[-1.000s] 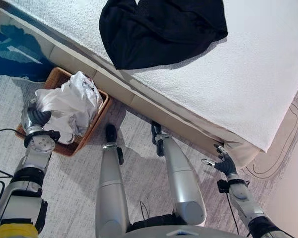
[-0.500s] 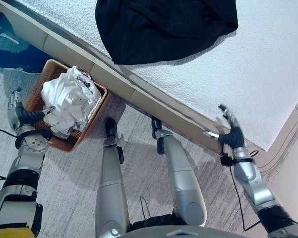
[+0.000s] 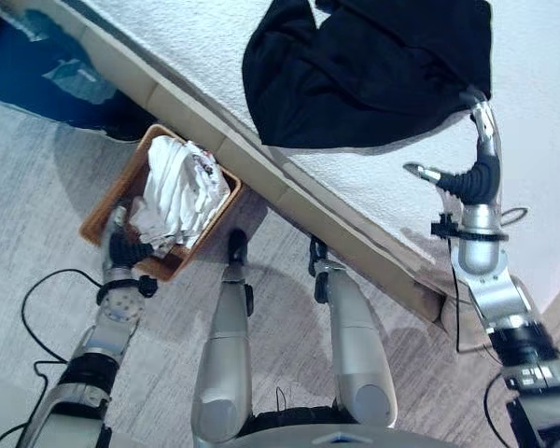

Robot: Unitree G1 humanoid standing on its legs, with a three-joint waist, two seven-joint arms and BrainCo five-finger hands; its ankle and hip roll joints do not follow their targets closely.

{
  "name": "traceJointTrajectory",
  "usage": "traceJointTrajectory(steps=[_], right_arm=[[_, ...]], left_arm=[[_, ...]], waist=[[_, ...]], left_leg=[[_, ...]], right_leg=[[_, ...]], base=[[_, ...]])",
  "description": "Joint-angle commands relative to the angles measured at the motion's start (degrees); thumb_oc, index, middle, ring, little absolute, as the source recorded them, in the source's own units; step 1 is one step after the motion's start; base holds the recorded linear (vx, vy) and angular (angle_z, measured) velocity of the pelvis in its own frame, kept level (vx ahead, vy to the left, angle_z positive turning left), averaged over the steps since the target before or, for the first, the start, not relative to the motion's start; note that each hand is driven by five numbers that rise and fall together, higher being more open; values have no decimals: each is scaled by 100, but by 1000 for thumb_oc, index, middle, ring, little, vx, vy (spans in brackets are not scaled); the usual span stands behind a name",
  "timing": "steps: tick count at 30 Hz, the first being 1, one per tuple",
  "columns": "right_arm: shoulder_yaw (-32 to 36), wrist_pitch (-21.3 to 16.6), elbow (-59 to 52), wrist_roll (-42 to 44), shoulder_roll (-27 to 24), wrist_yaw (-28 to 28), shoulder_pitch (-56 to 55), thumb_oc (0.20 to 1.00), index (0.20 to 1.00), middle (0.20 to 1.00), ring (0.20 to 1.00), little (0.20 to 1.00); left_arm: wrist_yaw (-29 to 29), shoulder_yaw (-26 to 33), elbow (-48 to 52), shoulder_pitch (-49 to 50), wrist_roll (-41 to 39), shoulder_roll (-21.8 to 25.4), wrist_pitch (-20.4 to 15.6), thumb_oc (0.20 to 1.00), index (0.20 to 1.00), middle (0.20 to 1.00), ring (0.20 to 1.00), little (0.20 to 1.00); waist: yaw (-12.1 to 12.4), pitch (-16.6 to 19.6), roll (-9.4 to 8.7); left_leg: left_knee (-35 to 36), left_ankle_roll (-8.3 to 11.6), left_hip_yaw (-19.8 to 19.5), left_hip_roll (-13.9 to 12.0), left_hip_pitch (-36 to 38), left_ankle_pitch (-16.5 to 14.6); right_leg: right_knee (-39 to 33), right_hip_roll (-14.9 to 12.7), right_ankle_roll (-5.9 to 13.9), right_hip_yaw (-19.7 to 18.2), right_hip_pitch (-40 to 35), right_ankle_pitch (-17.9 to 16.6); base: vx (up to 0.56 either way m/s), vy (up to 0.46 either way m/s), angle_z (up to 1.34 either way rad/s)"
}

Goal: Pick up clothes into the bucket

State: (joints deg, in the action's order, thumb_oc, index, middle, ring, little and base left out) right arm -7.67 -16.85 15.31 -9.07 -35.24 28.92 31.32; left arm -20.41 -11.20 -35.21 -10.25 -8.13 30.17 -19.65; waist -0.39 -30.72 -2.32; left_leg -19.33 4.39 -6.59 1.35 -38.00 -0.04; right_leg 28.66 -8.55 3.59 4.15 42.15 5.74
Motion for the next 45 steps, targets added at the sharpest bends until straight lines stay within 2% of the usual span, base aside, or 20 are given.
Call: traceJointTrajectory(steps=[1, 2, 3, 5, 6, 11, 14, 16, 19, 20, 21, 22, 26, 28, 29, 30, 31, 33, 40, 45], right_arm=[[-496, 469, 799, -33, -819, 115, 1132, 1000, 1000, 1000, 1000, 1000], [-965, 589, 1774, 67, -935, 220, 2017, 1000, 1000, 1000, 1000, 1000], [-999, 573, 1808, 76, -935, 225, 2057, 1000, 1000, 1000, 1000, 1000], [-1801, 719, 3395, 311, -1097, 100, 3253, 1000, 1000, 1000, 1000, 1000], [-1805, 718, 3398, 312, -1097, 100, 3257, 1000, 1000, 1000, 1000, 1000], [-2785, 926, 5570, 569, -1437, -694, 4252, 1000, 1000, 1000, 1000, 1000], [-2947, 1003, 5925, 513, -1581, -992, 4265, 1000, 1000, 1000, 1000, 1000], [-3168, 1072, 6204, 275, -1714, -1382, 4148, 1000, 1000, 1000, 1000, 1000], [-3368, 1206, 6431, 13, -1789, -1929, 4013, 1000, 1000, 1000, 1000, 1000], [-3328, 1225, 6485, 36, -1793, -2004, 3957, 564, 564, 564, 564, 564], [-3356, 1219, 6463, -15, -1808, -2149, 3880, 325, 325, 325, 325, 325], [-3402, 1214, 6467, -74, -1818, -2289, 3796, 200, 200, 200, 200, 200], [-3342, 1226, 6502, 39, -1904, -2532, 3682, 200, 200, 200, 200, 200], [-3263, 1197, 6436, 198, -1934, -2458, 3673, 200, 200, 200, 200, 200], [-3082, 1177, 6315, 508, -1944, -2292, 3742, 200, 200, 200, 200, 200], [-3094, 1178, 6316, 508, -1933, -2296, 3698, 200, 200, 200, 200, 200], [-2954, 1130, 6162, 793, -1959, -2170, 3745, 200, 200, 200, 200, 200], [-2951, 1094, 6077, 869, -1979, -2108, 3795, 200, 200, 200, 200, 200], [-3278, 960, 5258, 992, -2099, -1626, 4425, 200, 200, 200, 200, 200], [-3058, 778, 3958, 1218, -2293, -1193, 4485, 200, 200, 200, 200, 200]], left_arm=[[589, -462, 335, 406, -242, 12, -339, 1000, 1000, 1000, 1000, 1000], [725, -849, 539, 545, -172, 76, -386, 1000, 1000, 1000, 1000, 1000], [725, -836, 539, 546, -172, 66, -386, 1000, 1000, 1000, 1000, 1000], [964, -1328, 741, 661, -439, 4, -381, 1000, 1000, 1000, 1000, 1000], [964, -1326, 741, 661, -439, 2, -381, 1000, 1000, 1000, 1000, 1000], [1262, -1995, 885, 573, -498, -145, -206, 1000, 1000, 1000, 1000, 1000], [1377, -2072, 947, 541, -539, -181, -153, 1000, 1000, 1000, 1000, 1000], [1511, -2113, 965, 564, -592, -230, -87, 1000, 1000, 1000, 1000, 1000], [1688, -2074, 1003, 540, -693, -264, -11, 1000, 1000, 1000, 1000, 1000], [1737, -2072, 985, 520, -721, -317, 32, 1000, 1000, 1000, 1000, 1000], [1758, -2062, 967, 499, -719, -332, 43, 1000, 1000, 1000, 1000, 1000], [1781, -2049, 966, 477, -721, -357, 56, 1000, 1000, 1000, 1000, 1000], [1842, -1920, 891, 442, -892, -463, 112, 1000, 1000, 1000, 1000, 1000], [1822, -1901, 910, 408, -933, -482, 109, 1000, 1000, 1000, 1000, 1000], [1764, -1851, 896, 300, -954, -505, 106, 1000, 1000, 1000, 1000, 1000], [1764, -1869, 888, 343, -958, -513, 107, 1000, 1000, 1000, 1000, 1000], [1743, -1817, 922, 293, -999, -530, 84, 1000, 1000, 1000, 1000, 1000], [1738, -1816, 963, 287, -1032, -522, 57, 1000, 1000, 1000, 1000, 1000], [1671, -1771, 1036, 247, -1040, -409, -34, 1000, 1000, 1000, 1000, 1000], [1669, -1709, 1034, 178, -1015, -326, -92, 1000, 1000, 1000, 1000, 1000]], waist=[[50, 93, 324], [166, 93, 400], [151, 93, 405], [320, 93, 504], [317, 93, 505], [592, 93, 761], [635, 93, 846], [664, 93, 902], [674, 93, 942], [676, 93, 954], [682, 93, 961], [679, 93, 964], [668, 93, 958], [658, 93, 947], [657, 93, 952], [644, 93, 925], [632, 93, 917], [623, 93, 899], [465, 93, 647], [298, 93, 385]], left_leg=[[53, -180, -26, 120, -43, 52], [116, -157, -52, 133, -33, 92], [116, -157, -53, 132, -39, 93], [206, -128, -120, 163, -72, 159], [206, -128, -121, 163, -73, 159], [376, -65, -416, 254, -148, 324], [434, -48, -519, 291, -158, 385], [461, -27, -598, 328, -16, 256], [548, -13, -667, 346, 1, 327], [560, -15, -675, 352, 4, 335], [552, -17, -670, 354, 1, 337], [540, -21, -670, 359, -14, 337], [520, -37, -646, 359, -27, 324], [518, -42, -624, 357, -31, 317], [517, -56, -602, 333, -191, 478], [495, -51, -589, 341, -49, 305], [485, -56, -561, 325, -187, 455], [477, -56, -530, 319, -176, 444], [385, -40, -355, 258, -36, 348], [303, -30, -207, 190, 384, 220]], right_leg=[[-325, -96, 237, 66, -295, -153], [-321, -114, 241, 104, -295, -154], [-322, -114, 240, 105, -290, -154], [-289, -145, 231, 203, -258, -134], [-289, -145, 231, 204, -258, -134], [-64, -327, 211, 514, -169, -20], [-21, -383, 210, 610, -160, 15], [121, -451, 244, 631, -257, 260], [148, -479, 225, 697, -260, 297], [174, -488, 226, 703, -247, 301], [187, -493, 225, 703, -240, 305], [186, -489, 219, 692, -229, 309], [190, -475, 202, 640, -197, 308], [189, -462, 196, 599, -180, 305], [91, -433, 155, 608, -57, 89], [159, -441, 192, 551, -167, 279], [48, -411, 155, 570, -67, 66], [12, -395, 157, 547, -80, 46], [-280, -296, 194, 399, -296, -123], [-498, -231, 232, 300, -779, -202]], base=[[-1, -41, 17], [4, -28, 15], [3, -19, 22], [-4, -40, 17], [-5, -45, 9], [2, -64, 27], [3, -69, 51], [88, -87, 23], [41, -49, 25], [10, -5, 12], [14, -14, 10], [14, -15, 6], [0, 0, 0], [-36, 27, 0], [0, 0, 0], [-72, 58, -5], [0, 0, 0], [-42, 39, -5], [-11, 19, -15], [-15, 36, -18]])
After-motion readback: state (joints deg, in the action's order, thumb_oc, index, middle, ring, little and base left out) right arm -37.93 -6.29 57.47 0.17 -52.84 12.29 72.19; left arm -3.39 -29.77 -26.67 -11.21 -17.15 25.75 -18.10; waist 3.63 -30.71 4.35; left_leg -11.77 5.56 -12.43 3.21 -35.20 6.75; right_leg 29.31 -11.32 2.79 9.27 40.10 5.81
